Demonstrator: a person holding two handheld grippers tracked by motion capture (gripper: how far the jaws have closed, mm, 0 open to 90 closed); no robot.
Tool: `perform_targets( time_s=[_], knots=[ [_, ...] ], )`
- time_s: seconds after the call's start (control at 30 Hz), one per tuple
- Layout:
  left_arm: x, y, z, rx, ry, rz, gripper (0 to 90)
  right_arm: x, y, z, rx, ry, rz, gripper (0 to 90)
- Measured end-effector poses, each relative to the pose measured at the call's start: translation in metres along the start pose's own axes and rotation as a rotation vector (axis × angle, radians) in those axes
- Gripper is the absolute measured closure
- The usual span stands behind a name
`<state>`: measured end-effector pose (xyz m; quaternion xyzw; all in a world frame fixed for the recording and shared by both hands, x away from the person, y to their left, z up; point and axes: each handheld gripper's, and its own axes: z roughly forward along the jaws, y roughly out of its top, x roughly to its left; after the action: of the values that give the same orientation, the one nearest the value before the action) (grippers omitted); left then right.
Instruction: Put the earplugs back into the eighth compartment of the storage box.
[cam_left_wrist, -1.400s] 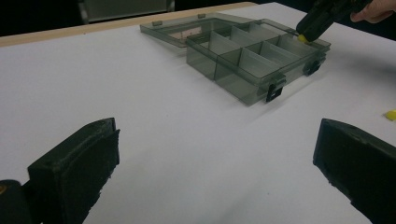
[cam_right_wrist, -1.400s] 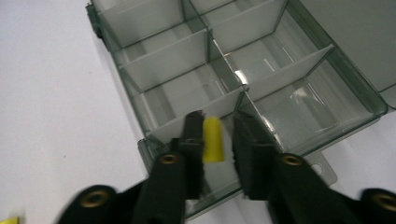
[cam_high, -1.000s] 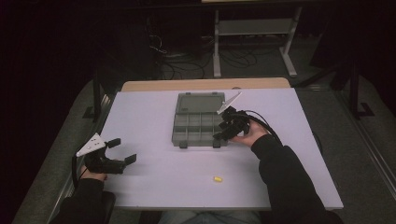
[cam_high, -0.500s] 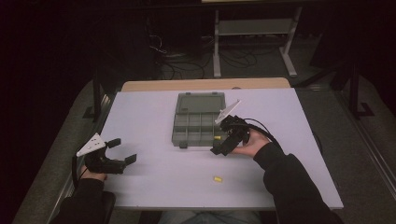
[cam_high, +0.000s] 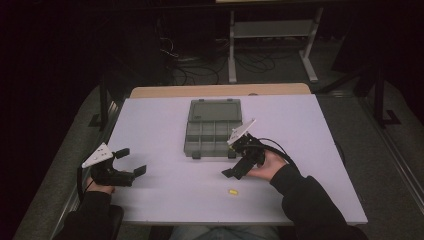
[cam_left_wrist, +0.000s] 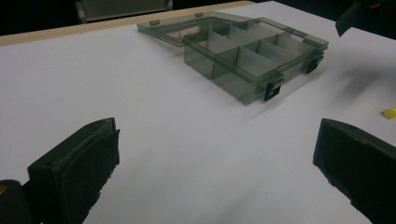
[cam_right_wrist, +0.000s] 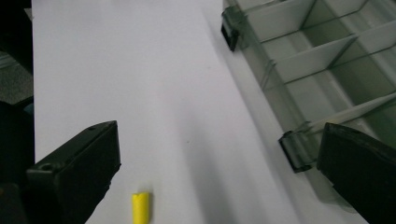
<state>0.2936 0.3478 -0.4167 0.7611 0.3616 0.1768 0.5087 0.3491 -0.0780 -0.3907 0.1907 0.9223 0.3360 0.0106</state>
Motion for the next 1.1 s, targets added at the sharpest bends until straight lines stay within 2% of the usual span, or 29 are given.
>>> perform_targets(
  time_s=[0.3, 0.6, 0.97, 1.1],
  knots=[
    [0.000, 0.001, -0.001, -0.009, 0.008, 0.005, 0.0, 0.014, -0.006, 0.012, 0.028, 0.023, -0.037, 0.0],
    [0.000, 0.001, -0.001, -0.009, 0.011, 0.007, 0.0, 0.023, -0.012, 0.017, 0.060, 0.033, -0.056, 0.0],
    [-0.001, 0.000, -0.001, -0.001, 0.004, 0.011, 0.0, 0.034, -0.022, 0.026, 0.123, 0.039, -0.077, 0.1],
    [-0.001, 0.000, -0.001, -0.001, 0.005, 0.010, 0.0, 0.038, -0.026, 0.027, 0.135, 0.060, -0.090, 6.9]
  ],
)
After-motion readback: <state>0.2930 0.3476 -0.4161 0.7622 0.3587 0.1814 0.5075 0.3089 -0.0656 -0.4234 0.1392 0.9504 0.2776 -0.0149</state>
